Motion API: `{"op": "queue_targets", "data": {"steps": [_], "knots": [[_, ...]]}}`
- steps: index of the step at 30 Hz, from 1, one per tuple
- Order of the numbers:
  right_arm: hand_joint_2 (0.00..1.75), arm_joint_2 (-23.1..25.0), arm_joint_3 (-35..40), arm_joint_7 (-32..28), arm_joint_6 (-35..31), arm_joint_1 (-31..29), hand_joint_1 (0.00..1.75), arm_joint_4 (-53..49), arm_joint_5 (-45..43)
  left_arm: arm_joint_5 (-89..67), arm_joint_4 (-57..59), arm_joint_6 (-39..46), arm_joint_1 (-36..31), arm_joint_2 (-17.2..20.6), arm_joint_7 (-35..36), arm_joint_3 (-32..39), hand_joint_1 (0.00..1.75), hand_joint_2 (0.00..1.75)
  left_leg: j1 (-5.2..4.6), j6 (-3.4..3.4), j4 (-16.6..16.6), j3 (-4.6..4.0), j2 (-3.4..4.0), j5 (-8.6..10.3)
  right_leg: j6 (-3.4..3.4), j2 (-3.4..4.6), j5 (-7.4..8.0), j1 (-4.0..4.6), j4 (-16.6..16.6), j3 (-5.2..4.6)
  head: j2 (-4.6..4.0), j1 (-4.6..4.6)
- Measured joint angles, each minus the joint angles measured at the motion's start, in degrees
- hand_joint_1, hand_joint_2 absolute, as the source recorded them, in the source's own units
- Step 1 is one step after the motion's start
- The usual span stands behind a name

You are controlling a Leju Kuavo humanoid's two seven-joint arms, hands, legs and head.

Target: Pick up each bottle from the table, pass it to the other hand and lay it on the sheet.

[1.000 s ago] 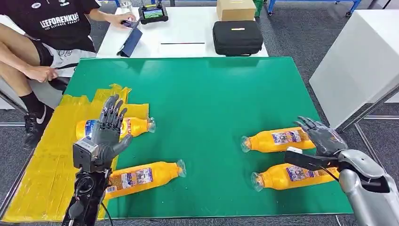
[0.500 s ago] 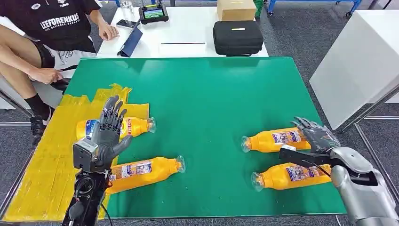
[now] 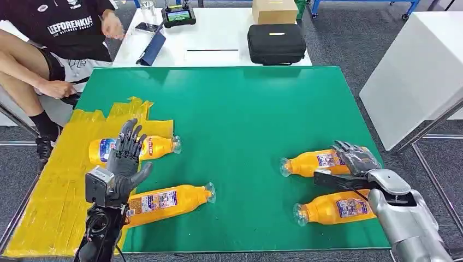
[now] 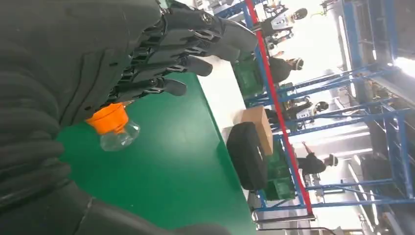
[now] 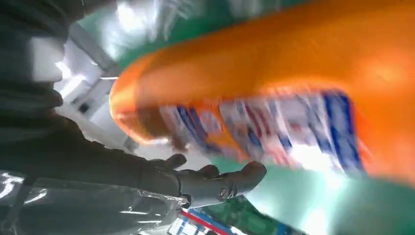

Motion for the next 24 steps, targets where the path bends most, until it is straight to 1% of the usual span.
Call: {"op": "queue_targets", "data": {"steps": [5,8,11,14,15,16,17,18,19,24], "knots": [[1.75,0.83,1.29,0.33,1.23,-4.31,0.00,6.88,0.99,0.50,-0.02,0.66,0.04,0.00,0.53,0.02,0.00,1.75,0.00,0.00,0.00,0.05,0.02,0.00,0.00,0.01,0.00,0.01,-0.01,0.01,0.00,0.00],[1.75,1.16,2.16,0.81,3.38,-7.00,0.00,10.85,1.10,0.59,0.00,1.03,0.04,0.02,0.77,0.09,0.00,1.75,0.01,0.00,0.00,0.10,0.05,0.00,0.00,0.01,0.00,0.01,0.00,0.05,0.00,0.00],[1.75,1.57,3.39,1.49,5.16,-9.58,0.00,14.30,1.34,0.64,0.00,1.29,0.03,0.02,1.16,0.20,0.00,1.75,0.01,0.00,0.00,0.23,0.09,0.00,0.00,0.04,0.00,0.02,-0.01,0.15,0.00,-0.02],[1.75,1.88,4.00,1.88,5.42,-11.10,0.00,16.45,1.40,0.64,0.00,1.53,0.04,0.04,1.20,0.33,0.00,1.75,0.00,0.00,0.00,0.34,0.01,0.00,0.00,0.01,0.00,0.04,-0.02,0.30,0.00,0.00],[1.75,1.99,4.40,2.06,5.53,-11.54,0.10,17.21,1.45,0.68,0.00,1.55,0.03,0.04,1.25,0.42,0.00,1.75,0.00,0.00,0.00,0.36,0.02,0.00,0.00,0.02,0.00,0.04,-0.02,0.32,0.00,0.00],[1.75,2.12,4.57,2.25,5.71,-11.85,0.35,17.69,1.53,0.72,0.00,1.57,0.04,0.04,1.31,0.44,0.00,1.75,0.00,0.00,0.00,0.38,0.02,0.00,0.00,0.02,0.00,0.04,-0.02,0.35,0.00,0.00],[1.75,2.25,4.68,2.45,5.68,-12.16,0.91,18.19,1.62,0.72,0.00,1.66,0.05,0.04,1.36,0.44,0.00,1.75,0.00,0.00,0.00,0.41,0.02,0.00,0.00,0.02,0.00,0.03,-0.02,0.38,0.00,0.00],[1.75,2.40,4.79,2.84,5.05,-12.37,1.52,18.69,1.88,0.72,0.00,1.68,0.07,0.04,1.40,0.48,0.00,1.75,0.00,0.01,0.00,0.44,0.02,0.00,0.00,0.02,0.00,0.03,-0.03,0.42,0.00,0.00],[1.75,2.56,4.90,3.17,4.13,-12.43,1.73,18.98,2.10,0.72,0.00,1.70,0.16,0.04,1.47,0.57,0.00,1.75,0.00,0.01,0.00,0.48,0.02,0.00,0.00,0.02,0.00,0.03,-0.03,0.47,0.00,0.00],[1.75,3.28,6.25,5.49,-3.42,-12.12,1.75,19.99,4.16,0.70,-0.28,1.88,1.19,0.04,1.55,0.70,0.00,1.75,-0.03,0.02,0.00,0.53,0.03,-0.01,0.00,0.02,0.00,0.01,-0.04,0.53,0.00,0.00]]}}
